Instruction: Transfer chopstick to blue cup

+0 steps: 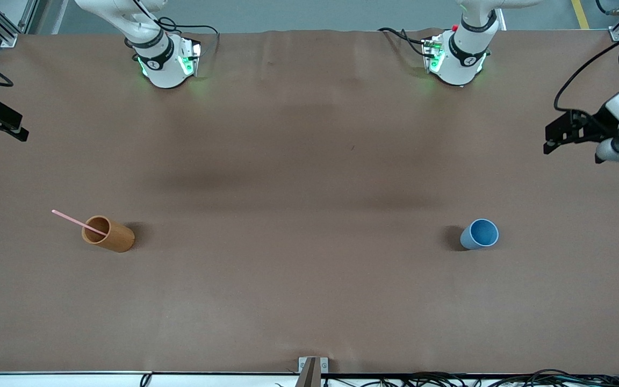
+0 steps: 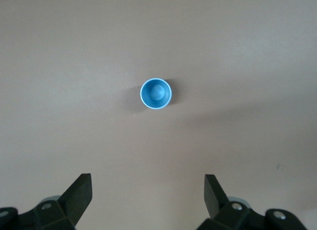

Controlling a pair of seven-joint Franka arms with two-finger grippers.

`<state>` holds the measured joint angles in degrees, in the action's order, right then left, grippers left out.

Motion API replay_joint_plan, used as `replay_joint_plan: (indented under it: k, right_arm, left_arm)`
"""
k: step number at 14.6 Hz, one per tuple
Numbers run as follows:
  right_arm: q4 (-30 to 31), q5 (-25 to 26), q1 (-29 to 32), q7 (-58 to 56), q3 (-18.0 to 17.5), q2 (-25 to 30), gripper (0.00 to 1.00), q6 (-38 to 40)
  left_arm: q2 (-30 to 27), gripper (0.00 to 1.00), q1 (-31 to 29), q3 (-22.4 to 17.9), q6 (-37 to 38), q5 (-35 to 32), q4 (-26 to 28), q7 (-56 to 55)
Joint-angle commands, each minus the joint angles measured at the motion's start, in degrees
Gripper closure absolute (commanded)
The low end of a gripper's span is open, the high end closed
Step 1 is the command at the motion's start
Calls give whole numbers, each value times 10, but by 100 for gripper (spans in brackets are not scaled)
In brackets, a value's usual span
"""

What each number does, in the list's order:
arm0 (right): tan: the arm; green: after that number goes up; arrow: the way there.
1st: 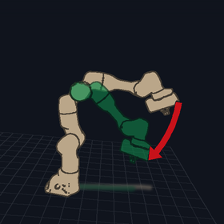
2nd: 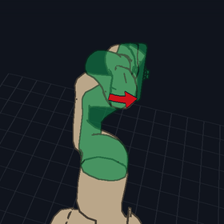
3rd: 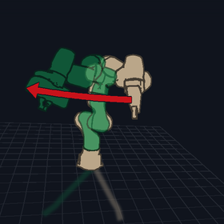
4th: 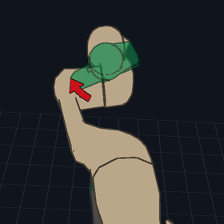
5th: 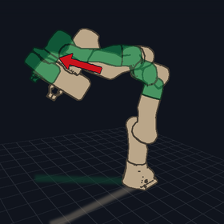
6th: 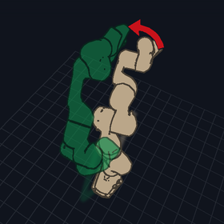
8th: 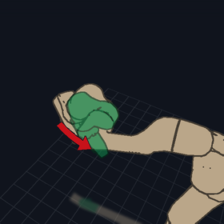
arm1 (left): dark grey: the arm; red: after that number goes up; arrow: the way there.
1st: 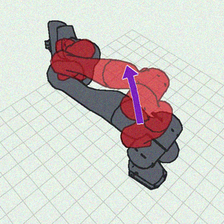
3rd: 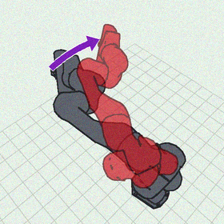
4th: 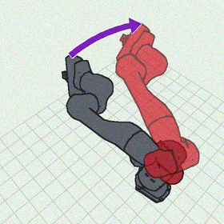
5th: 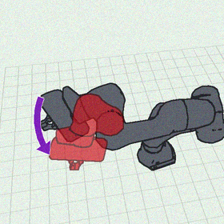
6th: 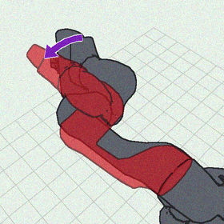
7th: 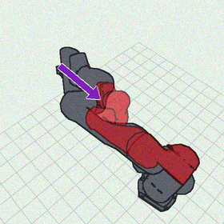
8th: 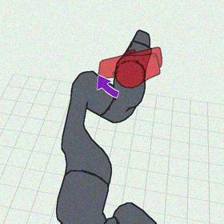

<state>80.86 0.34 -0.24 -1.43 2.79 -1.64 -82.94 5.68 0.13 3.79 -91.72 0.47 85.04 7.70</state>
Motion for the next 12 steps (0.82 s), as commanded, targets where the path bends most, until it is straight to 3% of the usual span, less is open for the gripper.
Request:
replay_joint_plan:
  k: [1,6,9,12]
  right_arm:
    - [7,-2,2,-4,1,8,0,-1]
    - [5,-15,20,-3,4,-2,0,-12]
    - [5,-87,73,-11,4,-44,0,-39]
    - [6,-129,107,-54,4,-95,0,-78]
  left_arm:
    - [63,0,-37,2,-62,11,10,11]
    - [123,0,-36,3,-238,23,120,8]
    - [158,0,-31,5,-345,38,178,1]
    - [195,0,-30,5,-393,38,192,-1]
